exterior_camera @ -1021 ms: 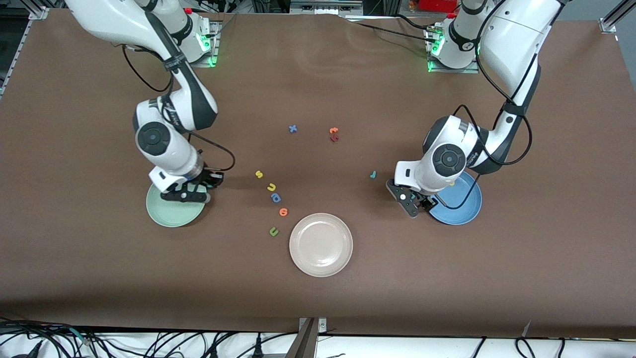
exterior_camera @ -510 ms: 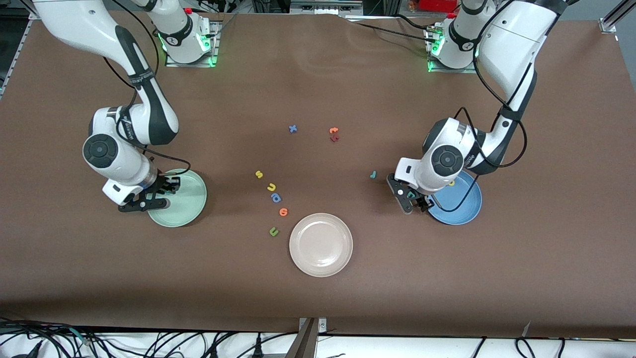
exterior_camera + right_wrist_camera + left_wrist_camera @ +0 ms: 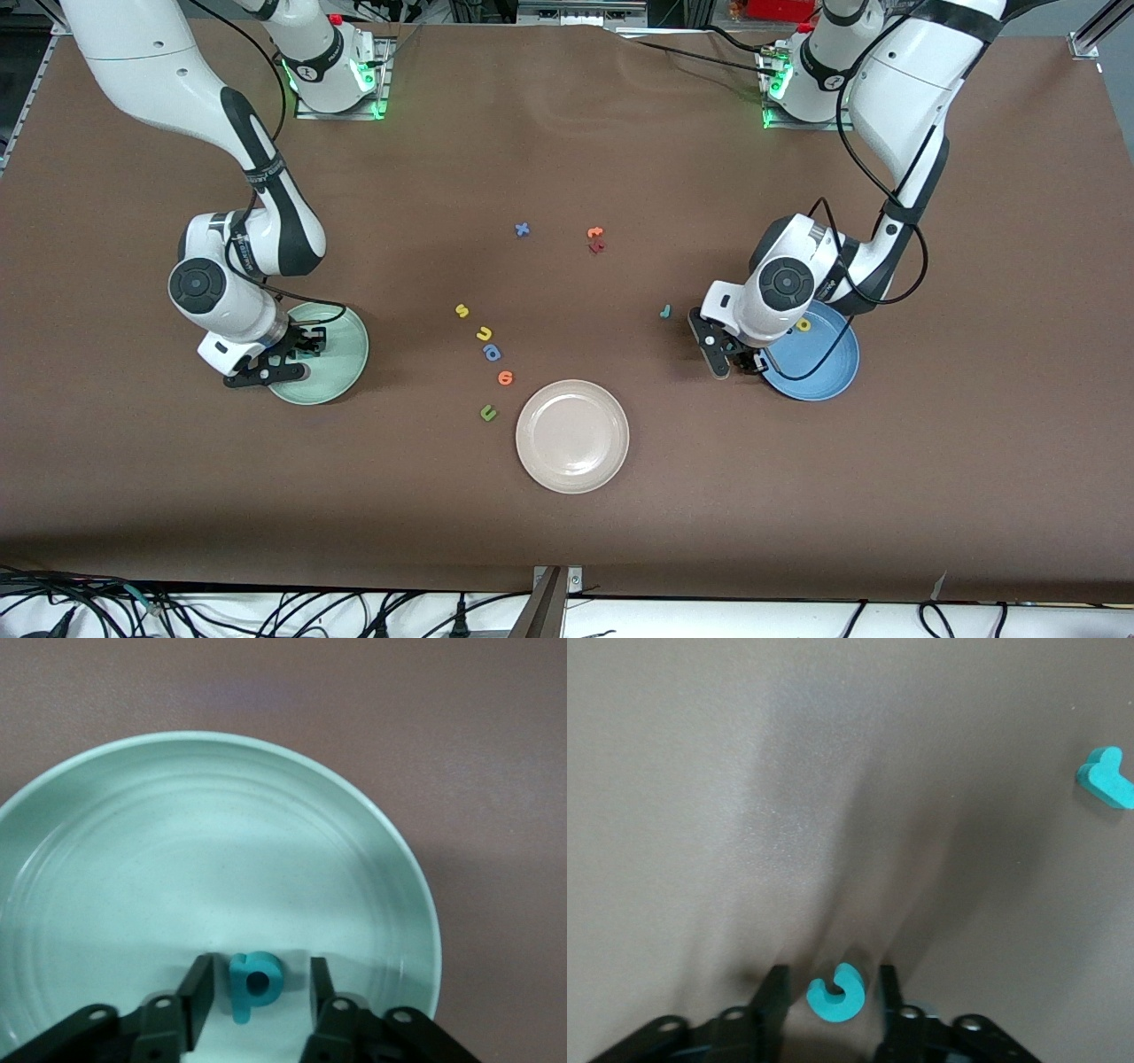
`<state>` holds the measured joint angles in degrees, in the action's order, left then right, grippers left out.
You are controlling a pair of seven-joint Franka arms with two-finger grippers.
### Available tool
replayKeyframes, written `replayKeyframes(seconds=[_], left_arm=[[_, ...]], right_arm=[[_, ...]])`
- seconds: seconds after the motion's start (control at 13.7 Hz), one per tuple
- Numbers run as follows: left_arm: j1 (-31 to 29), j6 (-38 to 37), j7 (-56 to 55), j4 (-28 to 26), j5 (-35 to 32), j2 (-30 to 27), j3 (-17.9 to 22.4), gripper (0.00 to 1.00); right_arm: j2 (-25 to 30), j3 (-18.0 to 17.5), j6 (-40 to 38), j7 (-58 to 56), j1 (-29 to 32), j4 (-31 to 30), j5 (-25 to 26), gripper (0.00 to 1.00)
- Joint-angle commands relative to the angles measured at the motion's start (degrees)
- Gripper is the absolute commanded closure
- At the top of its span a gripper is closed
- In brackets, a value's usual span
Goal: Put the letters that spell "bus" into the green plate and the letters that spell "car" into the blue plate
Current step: 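Carry the teal p to the green plate while the left gripper grasps teal c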
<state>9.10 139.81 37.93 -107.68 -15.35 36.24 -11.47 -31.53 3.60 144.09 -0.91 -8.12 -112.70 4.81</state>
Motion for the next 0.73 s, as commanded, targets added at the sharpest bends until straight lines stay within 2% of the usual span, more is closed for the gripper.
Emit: replayKeyframes(seconds=[0.0,0.07,0.15,0.22,0.36,0.51,0.66], left_arm=[[-1.4,-0.2,2.3,0.2,-1.7,0.2,-0.4,0.79],[-1.5,-1.4,2.3,0.5,-1.7,-0.3,-0.4,0.80],[-1.5,-3.0,2.3,0.9,-1.5,-1.2,-0.4,0.80],[-1.5,-4.7,2.3,1.3,-0.9,-2.4,-0.4,0.80],[-2.2,-8.1,2.3,2.1,0.8,-4.9,-0.6,0.80],[-2.4,-9.0,2.8,3.0,6.4,-5.9,-0.5,0.80],[-3.8,-9.9,4.8,4.0,7.6,-6.2,-0.5,0.80]], right_arm=[[2.9,-0.2,-0.7,-0.4,0.2,-0.3,-0.5,0.14],[4.3,-0.3,-3.3,-0.2,0.2,-0.2,-0.7,0.12],[6.0,-0.6,-5.8,1.9,0.1,-0.4,-1.1,0.04],[7.3,-1.5,-7.6,5.3,-0.2,-0.4,-1.3,0.02],[8.9,-5.9,-9.3,16.1,-1.3,-0.9,-1.4,0.02],[9.0,-9.9,-8.7,29.4,-3.6,-1.0,-0.9,0.01],[8.9,-12.6,-8.2,38.7,-5.6,-0.9,0.1,0.01]])
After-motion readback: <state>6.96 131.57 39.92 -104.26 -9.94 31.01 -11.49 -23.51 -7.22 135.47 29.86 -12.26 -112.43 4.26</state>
